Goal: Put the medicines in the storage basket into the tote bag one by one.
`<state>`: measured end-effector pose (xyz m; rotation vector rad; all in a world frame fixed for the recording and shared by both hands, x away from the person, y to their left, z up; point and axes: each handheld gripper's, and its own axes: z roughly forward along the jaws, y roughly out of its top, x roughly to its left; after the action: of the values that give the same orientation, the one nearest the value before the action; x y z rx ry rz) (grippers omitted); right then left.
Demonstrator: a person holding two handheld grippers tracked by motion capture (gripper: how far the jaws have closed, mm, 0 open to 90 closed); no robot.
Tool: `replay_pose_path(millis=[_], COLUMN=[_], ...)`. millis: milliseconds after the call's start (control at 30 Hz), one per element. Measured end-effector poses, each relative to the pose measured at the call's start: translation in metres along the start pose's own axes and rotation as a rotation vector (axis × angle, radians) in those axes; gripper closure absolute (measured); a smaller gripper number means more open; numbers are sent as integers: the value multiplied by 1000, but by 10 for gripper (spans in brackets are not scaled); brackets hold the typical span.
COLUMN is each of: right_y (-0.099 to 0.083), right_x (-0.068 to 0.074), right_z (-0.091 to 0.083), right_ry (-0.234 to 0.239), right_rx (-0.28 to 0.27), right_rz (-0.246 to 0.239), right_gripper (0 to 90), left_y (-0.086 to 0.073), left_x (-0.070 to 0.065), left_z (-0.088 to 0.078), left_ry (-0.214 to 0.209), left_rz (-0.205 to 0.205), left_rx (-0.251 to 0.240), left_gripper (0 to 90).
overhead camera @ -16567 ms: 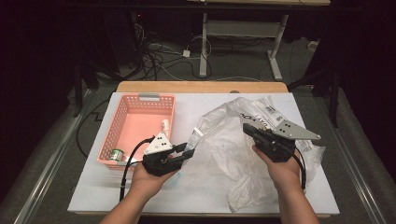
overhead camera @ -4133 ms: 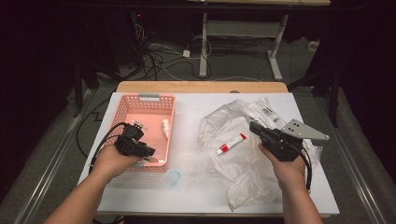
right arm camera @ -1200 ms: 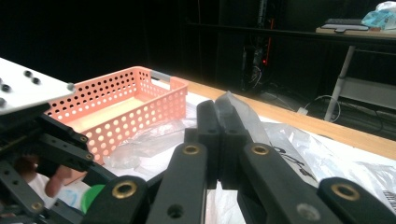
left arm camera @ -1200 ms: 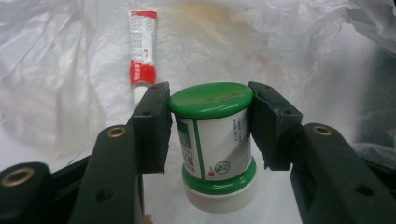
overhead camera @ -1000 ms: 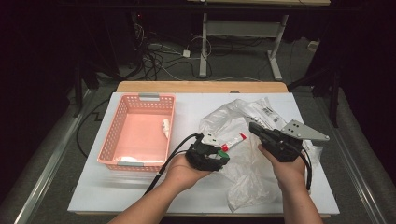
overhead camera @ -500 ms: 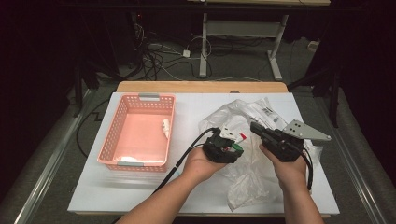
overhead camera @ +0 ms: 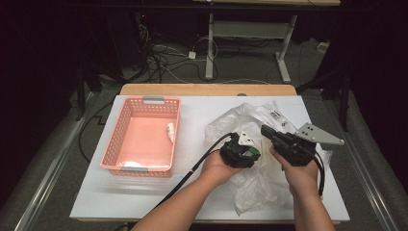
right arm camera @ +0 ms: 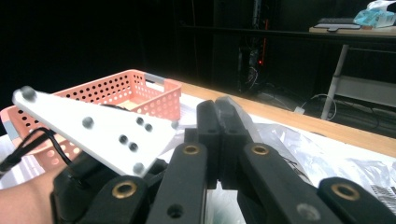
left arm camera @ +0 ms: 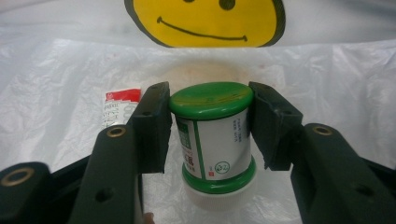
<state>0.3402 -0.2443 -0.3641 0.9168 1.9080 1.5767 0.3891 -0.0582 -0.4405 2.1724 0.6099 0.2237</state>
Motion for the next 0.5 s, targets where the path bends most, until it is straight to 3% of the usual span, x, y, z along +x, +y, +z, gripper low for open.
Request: replay_pose_path(millis=[200, 500], right_y=[-1, 0], right_x=[-1, 2], right_z=[0, 1], right_ry=[0, 4], right_rx=[2, 4], right_rz=[7, -1], right_gripper=[900, 900], left_y=[-4, -11], left_x=[0, 2], left_z=[10, 10], left_ry=[4, 6], left_rz=[-10, -33], left_rx=[25, -5], left_gripper=[502, 486])
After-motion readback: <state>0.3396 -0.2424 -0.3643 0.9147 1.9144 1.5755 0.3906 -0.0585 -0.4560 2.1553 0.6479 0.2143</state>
